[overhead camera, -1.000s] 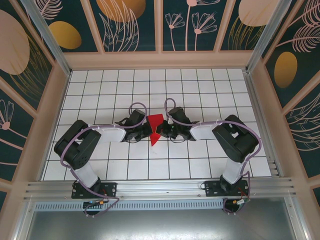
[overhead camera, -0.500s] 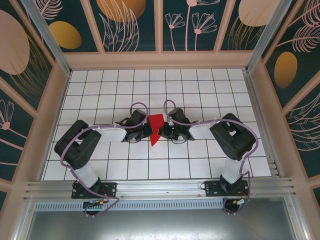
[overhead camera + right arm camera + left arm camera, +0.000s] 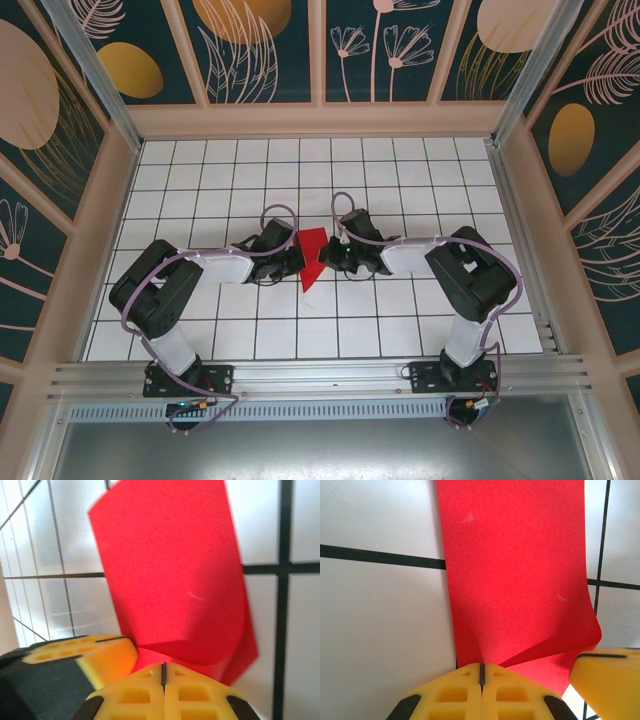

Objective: Fold a paper plane with a square sheet of paper (pick it up from the middle)
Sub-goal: Third fold the triangle at the center of the table.

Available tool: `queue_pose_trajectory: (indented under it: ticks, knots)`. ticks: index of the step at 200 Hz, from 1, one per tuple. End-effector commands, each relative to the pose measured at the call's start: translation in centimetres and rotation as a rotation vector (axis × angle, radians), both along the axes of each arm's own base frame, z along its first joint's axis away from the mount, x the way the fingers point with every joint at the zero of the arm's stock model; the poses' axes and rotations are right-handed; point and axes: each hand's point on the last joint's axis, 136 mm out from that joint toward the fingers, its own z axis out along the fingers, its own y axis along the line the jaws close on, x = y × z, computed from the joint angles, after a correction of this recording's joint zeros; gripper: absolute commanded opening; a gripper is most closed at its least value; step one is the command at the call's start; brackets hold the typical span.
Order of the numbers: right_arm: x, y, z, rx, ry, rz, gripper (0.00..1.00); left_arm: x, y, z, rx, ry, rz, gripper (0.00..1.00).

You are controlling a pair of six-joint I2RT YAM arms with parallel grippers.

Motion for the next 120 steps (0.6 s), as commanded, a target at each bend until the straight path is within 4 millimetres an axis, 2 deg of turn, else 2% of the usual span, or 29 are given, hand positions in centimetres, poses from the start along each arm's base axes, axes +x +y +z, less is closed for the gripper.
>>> queue_pose_trajectory:
  ticks: [1,34,70,100,120]
  knots:
    - [0.7,0.1,-0.8,-0.034,-0.007,0.011,0.0,-5.1,6.3,-6.7,0.292,0.216,0.023,0.0]
    - [0.9,-0.8,-1.8,-0.07,0.006,-0.018,0.0,-5.3,6.5,-6.8,0.3,0.22,0.023,0.0]
    - [1.0,-3.7,-3.1,-0.115,0.028,-0.08,0.0,-5.4,6.4,-6.9,0.301,0.224,0.004,0.0]
    - [2.1,-5.5,-1.8,-0.104,-0.009,-0.127,0.0,-5.5,6.3,-6.9,0.295,0.218,-0.014,0.0]
    - [2.8,-5.8,-0.1,-0.096,-0.058,-0.14,0.0,-5.3,6.2,-6.8,0.296,0.211,-0.017,0.0]
